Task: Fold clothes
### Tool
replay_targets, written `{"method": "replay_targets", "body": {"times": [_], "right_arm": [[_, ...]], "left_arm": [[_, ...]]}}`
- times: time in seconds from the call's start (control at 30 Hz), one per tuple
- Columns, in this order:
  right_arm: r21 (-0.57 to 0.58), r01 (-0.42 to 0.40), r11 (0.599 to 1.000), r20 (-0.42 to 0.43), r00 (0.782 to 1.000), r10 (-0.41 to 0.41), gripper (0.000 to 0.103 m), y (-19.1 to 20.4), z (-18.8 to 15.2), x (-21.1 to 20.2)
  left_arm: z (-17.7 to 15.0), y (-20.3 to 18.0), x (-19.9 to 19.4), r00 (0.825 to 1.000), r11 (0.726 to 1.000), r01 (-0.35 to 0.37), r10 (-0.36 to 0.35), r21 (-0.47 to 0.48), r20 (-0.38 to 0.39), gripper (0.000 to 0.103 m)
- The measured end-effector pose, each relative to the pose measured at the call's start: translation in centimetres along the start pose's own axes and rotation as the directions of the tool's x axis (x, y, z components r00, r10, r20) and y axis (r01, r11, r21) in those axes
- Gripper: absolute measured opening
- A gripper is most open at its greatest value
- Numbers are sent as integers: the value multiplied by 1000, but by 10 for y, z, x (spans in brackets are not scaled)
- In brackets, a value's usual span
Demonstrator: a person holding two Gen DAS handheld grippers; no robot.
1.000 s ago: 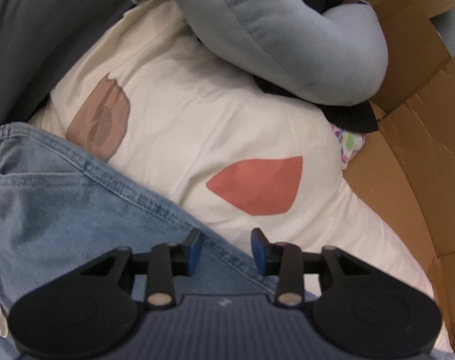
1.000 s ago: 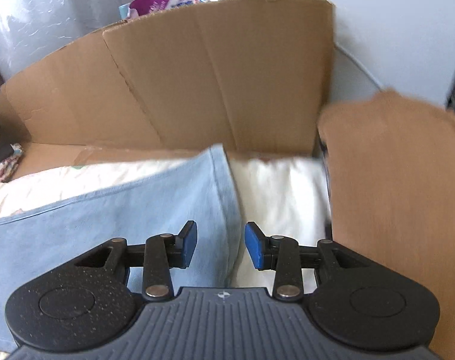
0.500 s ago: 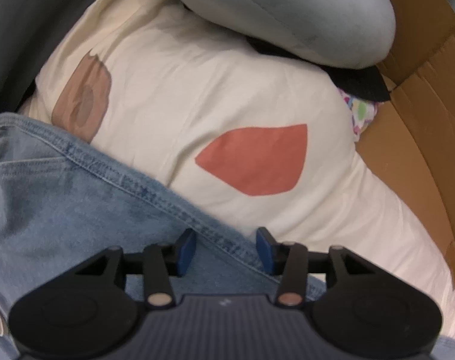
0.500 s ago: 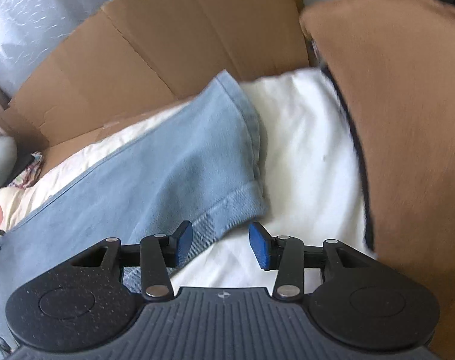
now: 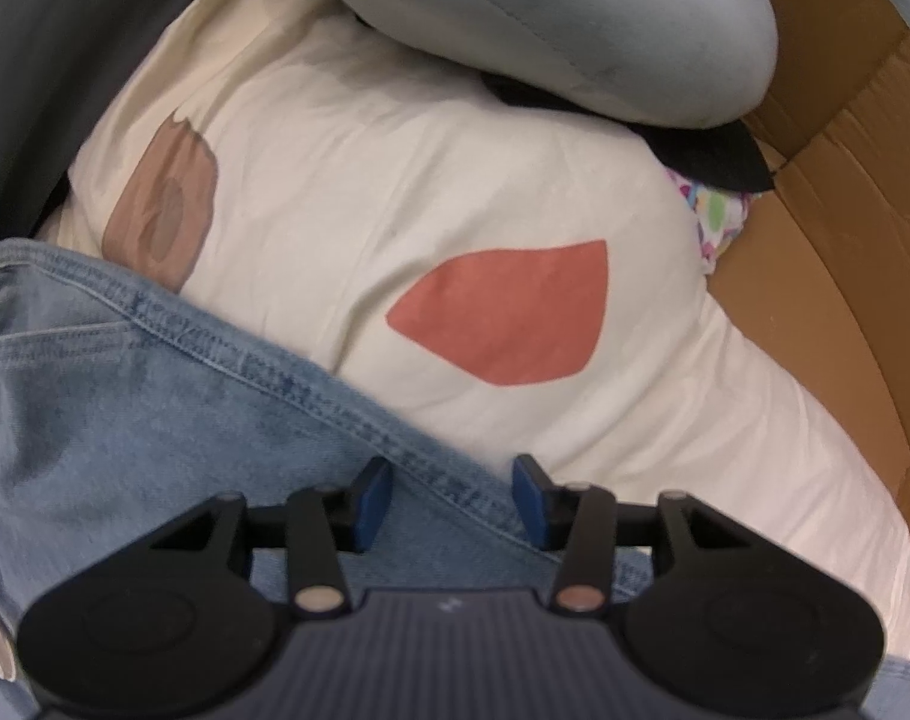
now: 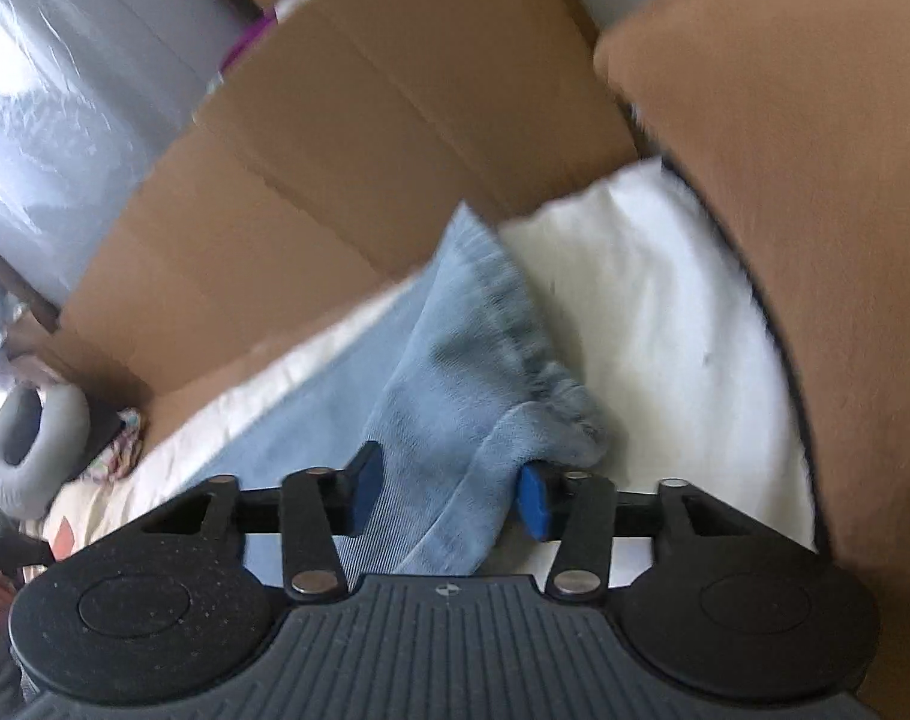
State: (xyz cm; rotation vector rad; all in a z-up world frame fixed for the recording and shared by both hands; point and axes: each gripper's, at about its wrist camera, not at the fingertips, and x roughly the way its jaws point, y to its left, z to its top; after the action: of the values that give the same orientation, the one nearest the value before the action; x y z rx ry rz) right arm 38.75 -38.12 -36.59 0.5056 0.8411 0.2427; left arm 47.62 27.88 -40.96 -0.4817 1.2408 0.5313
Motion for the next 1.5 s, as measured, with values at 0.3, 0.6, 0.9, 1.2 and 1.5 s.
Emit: {"method": "replay_targets", "body": {"times": [0.3, 0.6, 0.9, 1.2, 1.5], "right_arm": [[-46, 122, 992, 83, 990, -117, 3, 7, 10, -18], [-152, 289, 945, 35, 957, -287, 4, 12, 1, -6], [-229, 355, 906, 69, 935, -349, 32, 34, -2, -28], [-272, 289, 918, 72, 957, -280, 39, 42, -1, -26], [-386, 226, 894, 40, 973, -229, 39, 59, 7, -3]], "left_arm": [[-4, -6, 1, 1000, 999, -24, 24, 37, 8, 53], [-7, -5, -6, 999, 997, -29, 29, 68, 15, 52], [15, 1, -56, 989, 988, 4, -27, 155, 143, 49], [52, 21, -72, 983, 888, -103, 22, 447, 183, 50], [45, 56, -43, 970, 694, -238, 134, 679, 202, 50]]}}
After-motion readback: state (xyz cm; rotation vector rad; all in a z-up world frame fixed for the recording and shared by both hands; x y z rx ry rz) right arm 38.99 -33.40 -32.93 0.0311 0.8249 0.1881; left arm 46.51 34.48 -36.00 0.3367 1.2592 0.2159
